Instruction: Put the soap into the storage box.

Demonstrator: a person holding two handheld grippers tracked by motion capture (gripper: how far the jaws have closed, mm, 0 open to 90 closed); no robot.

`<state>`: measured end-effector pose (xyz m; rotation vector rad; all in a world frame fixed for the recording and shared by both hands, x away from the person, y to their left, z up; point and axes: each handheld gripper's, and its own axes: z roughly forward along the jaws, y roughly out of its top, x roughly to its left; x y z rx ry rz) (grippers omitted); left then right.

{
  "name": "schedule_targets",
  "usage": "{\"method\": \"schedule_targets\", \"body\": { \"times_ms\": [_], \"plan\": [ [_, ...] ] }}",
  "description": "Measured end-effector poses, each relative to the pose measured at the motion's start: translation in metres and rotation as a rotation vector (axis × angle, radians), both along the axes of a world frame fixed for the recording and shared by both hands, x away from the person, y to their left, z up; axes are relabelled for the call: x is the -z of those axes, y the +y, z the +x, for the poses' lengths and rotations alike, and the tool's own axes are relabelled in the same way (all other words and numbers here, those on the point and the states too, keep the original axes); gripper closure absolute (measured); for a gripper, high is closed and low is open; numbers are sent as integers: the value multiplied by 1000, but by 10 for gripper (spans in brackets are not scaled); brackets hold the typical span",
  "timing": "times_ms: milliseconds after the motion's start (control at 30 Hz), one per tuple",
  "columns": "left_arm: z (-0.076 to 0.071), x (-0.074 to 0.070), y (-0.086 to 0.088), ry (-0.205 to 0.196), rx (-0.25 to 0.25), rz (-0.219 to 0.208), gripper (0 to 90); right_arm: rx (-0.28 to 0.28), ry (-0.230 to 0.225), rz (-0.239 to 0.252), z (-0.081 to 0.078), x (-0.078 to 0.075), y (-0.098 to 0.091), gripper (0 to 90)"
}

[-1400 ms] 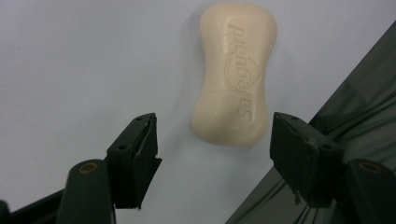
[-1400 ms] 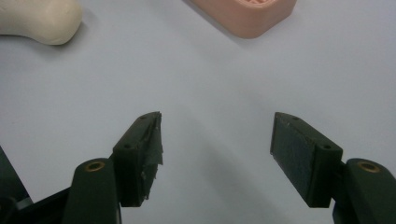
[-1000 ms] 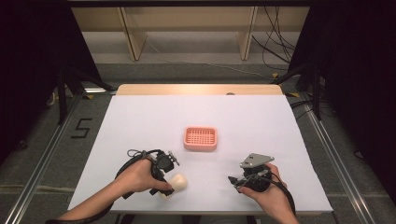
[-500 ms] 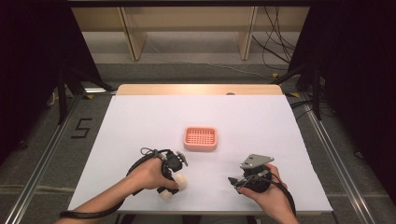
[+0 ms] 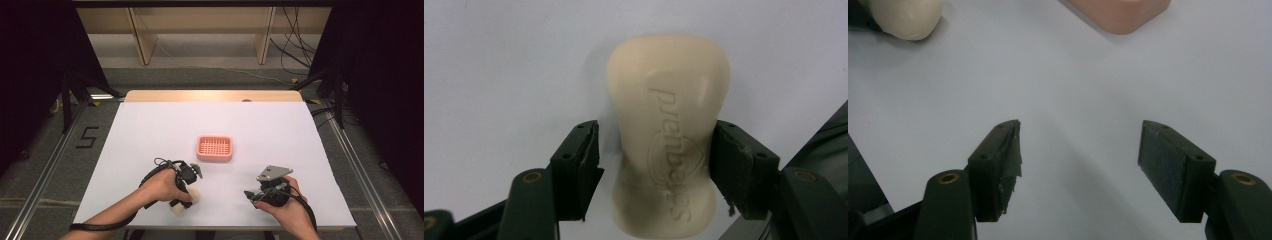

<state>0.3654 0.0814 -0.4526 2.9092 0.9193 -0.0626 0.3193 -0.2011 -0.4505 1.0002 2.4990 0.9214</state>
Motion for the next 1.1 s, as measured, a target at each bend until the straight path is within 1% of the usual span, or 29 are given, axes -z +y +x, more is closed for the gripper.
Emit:
{"method": "schedule_targets", "body": {
  "times_ms": [133, 167, 267, 300, 400, 500, 567, 600, 700, 767, 800, 833, 900, 933, 967, 1000, 1067, 1100],
  "plan": [
    [0, 3, -2, 11, -4, 5, 390, 0, 1, 0, 0, 0, 0, 342],
    [0, 5, -2, 3, -6, 3, 395, 0, 2, 0, 0, 0, 0, 343],
    [0, 6, -3, 11, -9, 6, 408, 2, 7, 2, 0, 0, 0, 342],
    [0, 7, -3, 8, -7, 6, 416, 2, -2, 4, 0, 1, 0, 342],
    [-1, 7, -4, 1, -16, 8, 437, 2, -1, 3, 0, 1, 0, 342],
    [-2, 7, -4, -13, -17, 5, 484, -1, -1, 1, 0, 1, 1, 342],
    [-2, 6, -3, -17, -5, 7, 488, -2, 1, 0, 0, 1, 1, 342],
    [-3, 6, -2, -21, -4, 1, 489, -3, 4, -3, 0, 0, 1, 342],
    [-5, 6, 0, -30, -9, -6, 492, 1, -2, 6, 0, 1, 1, 342],
    [-7, 7, 1, -37, -19, -20, 492, 6, 12, 8, -1, 1, 1, 342],
    [-7, 7, 1, -37, -19, -20, 493, 6, 12, 8, -1, 1, 1, 342],
    [-7, 6, 3, -42, -9, -18, 493, -4, 6, -3, 0, 1, 0, 342],
    [-9, 7, 3, -44, -18, -23, 494, -6, 7, -4, 0, 1, 1, 342],
    [-8, 6, 4, -44, -5, -15, 494, -6, 7, -4, 0, 1, 1, 342],
    [-8, 6, 5, -50, -1, -20, 494, -6, 6, -4, 0, 1, 1, 342],
    [-10, 7, 6, -57, -11, -31, 494, -7, 6, -4, 0, 1, 1, 342],
    [-10, 6, 7, -53, -7, -30, 494, -7, 6, -4, 0, 1, 0, 342],
    [-10, 6, 8, -54, -17, -35, 494, -4, 6, -3, 0, 1, 0, 342]
  ]
}}
